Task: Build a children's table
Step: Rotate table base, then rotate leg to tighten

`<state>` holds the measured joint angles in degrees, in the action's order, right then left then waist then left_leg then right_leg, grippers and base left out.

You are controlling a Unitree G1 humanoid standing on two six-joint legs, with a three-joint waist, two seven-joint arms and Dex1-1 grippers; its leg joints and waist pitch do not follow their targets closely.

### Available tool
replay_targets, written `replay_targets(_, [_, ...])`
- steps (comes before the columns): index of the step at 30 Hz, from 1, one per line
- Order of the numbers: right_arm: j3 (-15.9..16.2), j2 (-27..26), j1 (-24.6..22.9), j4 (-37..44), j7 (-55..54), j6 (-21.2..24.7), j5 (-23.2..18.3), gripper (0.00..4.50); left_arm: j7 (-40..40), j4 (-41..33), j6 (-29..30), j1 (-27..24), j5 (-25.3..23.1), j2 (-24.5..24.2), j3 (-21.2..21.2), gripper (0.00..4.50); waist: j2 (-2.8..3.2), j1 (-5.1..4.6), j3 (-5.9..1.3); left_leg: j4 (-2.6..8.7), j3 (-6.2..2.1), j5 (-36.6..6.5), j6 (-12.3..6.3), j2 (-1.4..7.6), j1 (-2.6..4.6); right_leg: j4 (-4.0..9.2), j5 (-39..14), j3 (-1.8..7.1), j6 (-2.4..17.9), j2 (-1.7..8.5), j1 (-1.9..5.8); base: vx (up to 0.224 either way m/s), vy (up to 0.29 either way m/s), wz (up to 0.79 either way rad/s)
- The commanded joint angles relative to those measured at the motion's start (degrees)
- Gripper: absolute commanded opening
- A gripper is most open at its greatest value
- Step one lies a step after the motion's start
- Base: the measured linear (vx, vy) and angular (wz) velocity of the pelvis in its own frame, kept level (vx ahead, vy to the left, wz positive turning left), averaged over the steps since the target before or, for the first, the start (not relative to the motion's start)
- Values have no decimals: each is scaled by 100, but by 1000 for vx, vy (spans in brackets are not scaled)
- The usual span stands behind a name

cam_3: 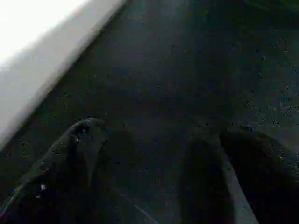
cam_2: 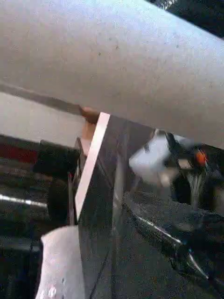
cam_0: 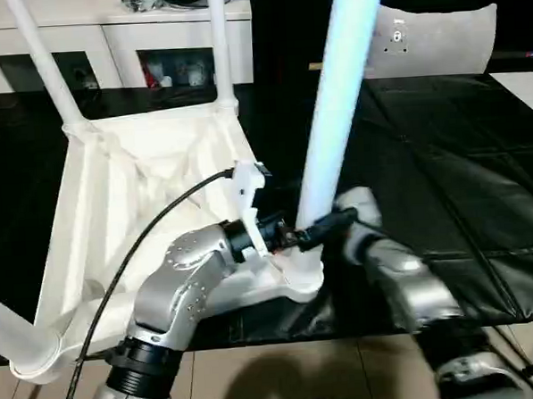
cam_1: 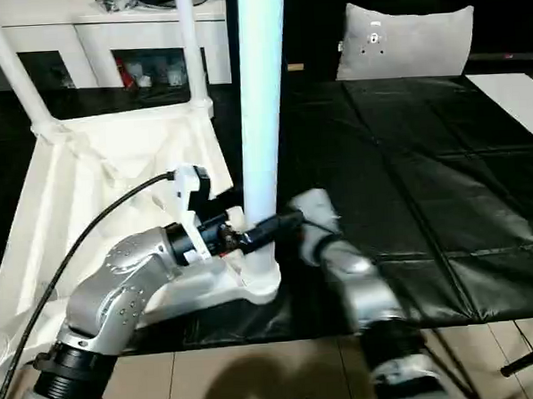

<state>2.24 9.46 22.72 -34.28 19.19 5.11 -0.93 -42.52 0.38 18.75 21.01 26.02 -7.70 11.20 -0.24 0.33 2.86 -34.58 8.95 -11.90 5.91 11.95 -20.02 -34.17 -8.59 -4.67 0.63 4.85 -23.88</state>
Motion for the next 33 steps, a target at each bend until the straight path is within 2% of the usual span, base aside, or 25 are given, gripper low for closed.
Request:
replay_targets(1, [-98, 42, -88, 45, -22, 109, -60, 450, 196, 130, -41, 64, -152, -67, -160, 445, -38, 35, -382, 392, 88, -969, -237, 10, -94, 376, -1622, 220, 952, 196, 403, 0, 0, 0])
replay_targets(3, [-186, 150, -208, 218, 10, 167, -145, 450, 458, 342, -220, 65, -510, -160, -123, 445, -44, 9, -363, 404, 83, -1068, -272, 3, -105, 404, -1838, 203, 886, 186, 397, 0, 0, 0])
replay_targets(4, [-221, 200, -254, 309, 36, 185, -177, 450, 602, 461, -319, 67, -711, -194, -96, 445, -31, 12, -356, 395, 93, -1214, -275, 7, -61, 449, -2073, 202, 796, 181, 357, 0, 0, 0])
replay_targets(6, [-258, 259, -361, 585, 158, 139, -243, 450, 539, 423, -191, -8, -760, -295, -29, 445, -47, 13, -353, 402, 81, -1293, -267, -9, -84, 478, -2438, 187, 604, 183, 364, 0, 0, 0])
replay_targets(7, [-277, 271, -421, 748, 282, 115, -327, 450, 467, 359, -74, -65, -786, -382, 56, 445, -4, 21, -350, 410, 71, -1317, -256, -5, -80, 481, -2511, 183, 567, 189, 360, 0, 0, 0])
replay_targets(8, [-285, 280, -458, 851, 361, 101, -392, 450, 418, 326, -11, -101, -814, -435, 113, 445, -28, 4, -344, 411, 71, -1369, -261, -4, -88, 500, -2637, 178, 498, 183, 344, 0, 0, 0])
replay_targets(9, [-275, 293, -477, 907, 408, 140, -411, 450, 402, 319, -2, -117, -839, -462, 139, 445, -21, 13, -349, 411, 68, -1392, -266, -2, -71, 509, -2673, 177, 489, 186, 333, 0, 0, 0])
replay_targets(10, [-250, 326, -530, 1055, 533, 247, -463, 450, 359, 301, 21, -161, -905, -532, 208, 445, -7, 6, -349, 417, 60, -1412, -274, 5, -72, 512, -2656, 171, 508, 177, 322, 0, 0, 0])
replay_targets(11, [-93, 524, -753, 1606, 935, 404, -533, 450, 170, 332, -122, -301, -1116, -783, 378, 445, -10, 16, -346, 424, 55, -1424, -297, 11, -75, 516, -2604, 174, 508, 172, 322, 0, 0, 0])
replay_targets(14, [42, 766, -942, 2043, 1407, 457, -662, 450, -54, 432, -202, -350, -1121, -992, 352, 445, 3, 54, -363, 428, 50, -1298, -349, 27, -77, 481, -2336, 197, 547, 180, 336, 0, 0, 0])
replay_targets(15, [42, 766, -942, 2043, 1407, 457, -662, 450, -54, 432, -202, -350, -1121, -992, 352, 445, 8, 55, -364, 429, 50, -1266, -348, 33, -75, 467, -2236, 202, 607, 181, 326, 0, 0, 0])
replay_targets(16, [62, 833, -984, 2156, 1496, 471, -686, 450, -109, 489, -249, -344, -1132, -1042, 329, 445, 41, 62, -360, 440, 42, -1250, -330, 33, -84, 450, -2109, 196, 737, 188, 337, 0, 0, 0])
replay_targets(17, [72, 1069, -1077, 2446, 1799, 408, -779, 450, -487, 544, -239, -331, -1065, -1302, 310, 419, 42, 69, -364, 434, 49, -1269, -326, 38, -72, 446, -1985, 202, 803, 184, 340, 0, 0, 0])
replay_targets(18, [59, 1159, -1114, 2563, 1942, 386, -845, 450, -649, 544, -238, -332, -1054, -1424, 323, 419, 38, 82, -364, 436, 48, -1268, -339, 39, -70, 439, -1936, 206, 831, 189, 347, 0, 0, 0])
replay_targets(19, [37, 1252, -1143, 2668, 2090, 410, -928, 450, -828, 538, -253, -337, -1058, -1555, 361, 419, 78, 110, -360, 444, 43, -1255, -357, 47, -57, 417, -1817, 217, 887, 191, 345, 0, 0, 0])
replay_targets(22, [-14, 1447, -1187, 2857, 2389, 511, -1063, 450, -1184, 495, -212, -365, -1119, -1854, 511, 393, 71, 128, -350, 447, 55, -1295, -357, 43, -44, 411, -1738, 220, 994, 189, 353, 0, 0, 0])
replay_targets(23, [-34, 1593, -1235, 3030, 2598, 672, -1178, 450, -1354, 520, -201, -356, -1223, -2030, 622, 379, 105, 143, -341, 452, 59, -1364, -348, 46, -30, 425, -1825, 223, 998, 191, 343, 0, 0, 0])
replay_targets(26, [-17, 1782, -1279, 3201, 2793, 789, -1239, 450, -1383, 611, -52, -284, -1364, -2160, 711, 363, 89, 167, -338, 455, 56, -1411, -297, 44, -34, 426, -1968, 227, 957, 198, 354, 0, 0, 0])
replay_targets(28, [3, 1869, -1310, 3296, 2876, 855, -1239, 450, -1342, 655, 67, -237, -1470, -2209, 757, 337, 107, 184, -333, 451, 62, -1432, -273, 43, -20, 445, -2065, 227, 918, 198, 341, 0, 0, 0])
replay_targets(30, [60, 1961, -1346, 3393, 2972, 921, -1263, 450, -1286, 645, 221, -224, -1543, -2244, 777, 326, 122, 188, -336, 454, 52, -1396, -242, 39, -38, 449, -2096, 220, 892, 201, 358, 0, 0, 0])
replay_targets(33, [134, 2078, -1385, 3503, 3089, 996, -1294, 450, -1179, 587, 396, -229, -1580, -2249, 766, 305, 106, 192, -344, 448, 43, -1366, -262, 33, -48, 441, -2111, 213, 876, 203, 373, 0, 0, 0])
